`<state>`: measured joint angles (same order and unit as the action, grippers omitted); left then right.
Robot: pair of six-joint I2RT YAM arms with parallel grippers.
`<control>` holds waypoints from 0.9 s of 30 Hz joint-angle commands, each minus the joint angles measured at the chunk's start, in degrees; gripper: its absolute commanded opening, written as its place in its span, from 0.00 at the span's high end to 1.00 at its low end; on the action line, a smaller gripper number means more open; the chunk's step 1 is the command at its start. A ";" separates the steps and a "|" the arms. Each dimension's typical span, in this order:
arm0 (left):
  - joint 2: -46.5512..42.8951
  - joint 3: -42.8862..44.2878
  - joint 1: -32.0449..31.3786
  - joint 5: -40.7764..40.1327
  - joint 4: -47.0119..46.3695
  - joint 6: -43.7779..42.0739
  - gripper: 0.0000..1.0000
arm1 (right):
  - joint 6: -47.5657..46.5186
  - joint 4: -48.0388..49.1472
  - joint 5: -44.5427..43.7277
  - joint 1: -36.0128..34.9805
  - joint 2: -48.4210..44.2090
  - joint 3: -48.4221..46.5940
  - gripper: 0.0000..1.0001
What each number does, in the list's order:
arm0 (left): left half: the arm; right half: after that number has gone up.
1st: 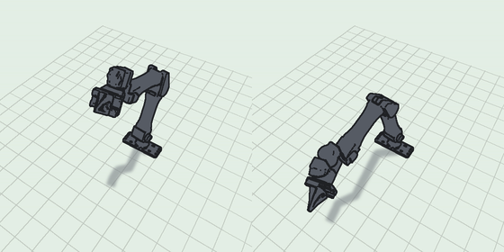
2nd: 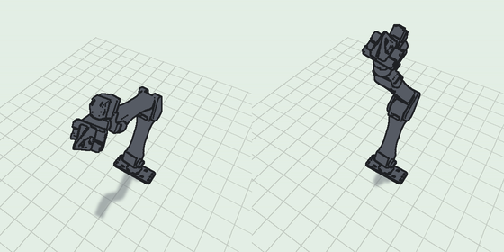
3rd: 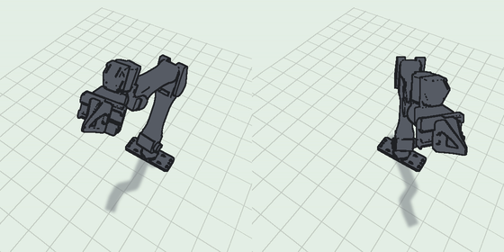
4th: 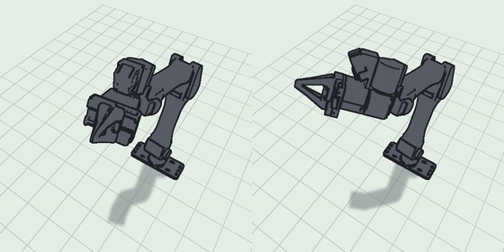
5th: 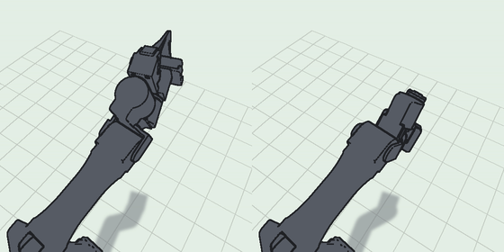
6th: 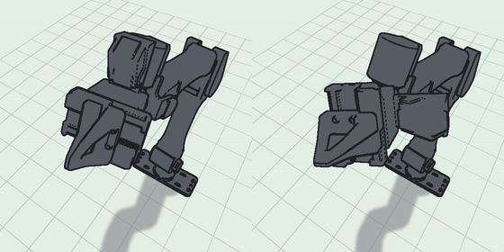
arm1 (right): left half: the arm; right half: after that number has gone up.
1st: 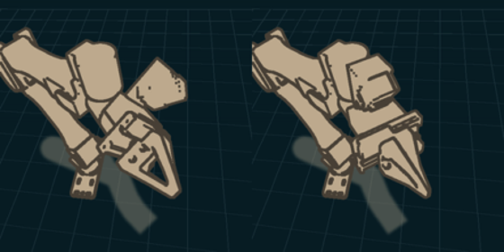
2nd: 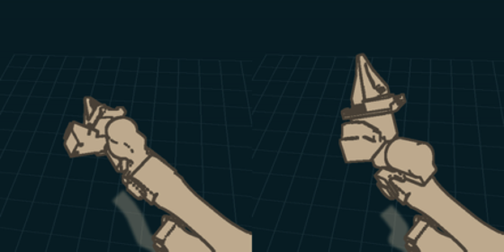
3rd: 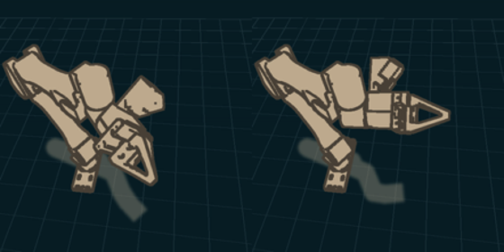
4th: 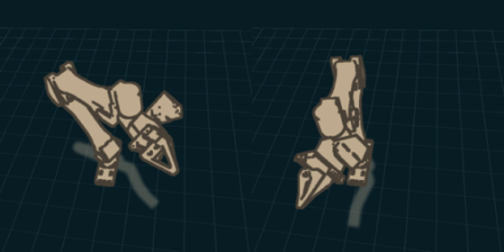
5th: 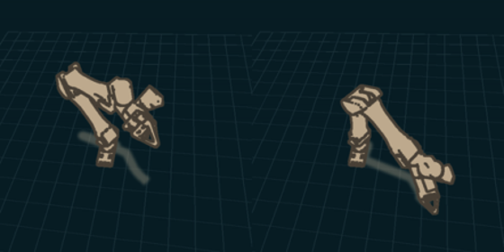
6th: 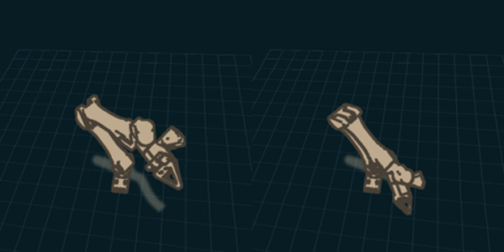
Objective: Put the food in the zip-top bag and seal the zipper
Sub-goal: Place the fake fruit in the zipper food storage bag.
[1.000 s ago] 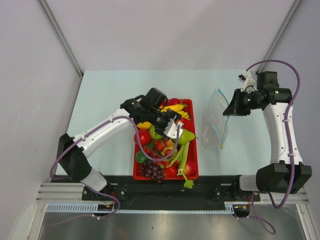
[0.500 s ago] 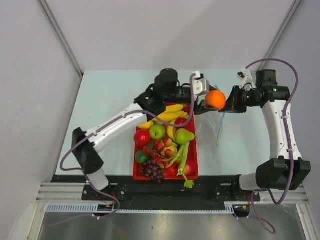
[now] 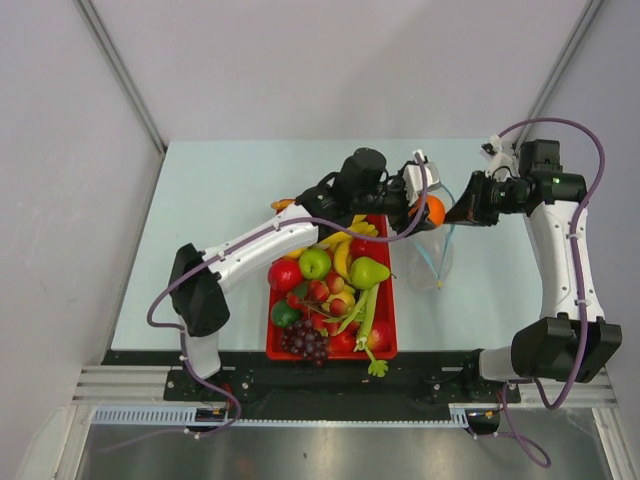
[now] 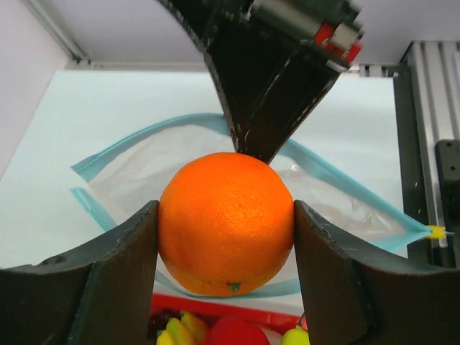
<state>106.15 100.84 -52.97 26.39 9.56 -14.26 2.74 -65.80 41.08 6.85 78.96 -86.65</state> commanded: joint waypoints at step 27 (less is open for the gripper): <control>-10.26 -11.35 3.67 5.43 28.24 -27.84 0.06 | 0.95 0.50 5.42 3.69 0.23 -1.86 1.00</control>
<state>96.20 93.32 -48.18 34.59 34.81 -34.46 2.98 -65.76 45.76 10.26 79.33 -86.70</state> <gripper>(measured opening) 0.940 0.012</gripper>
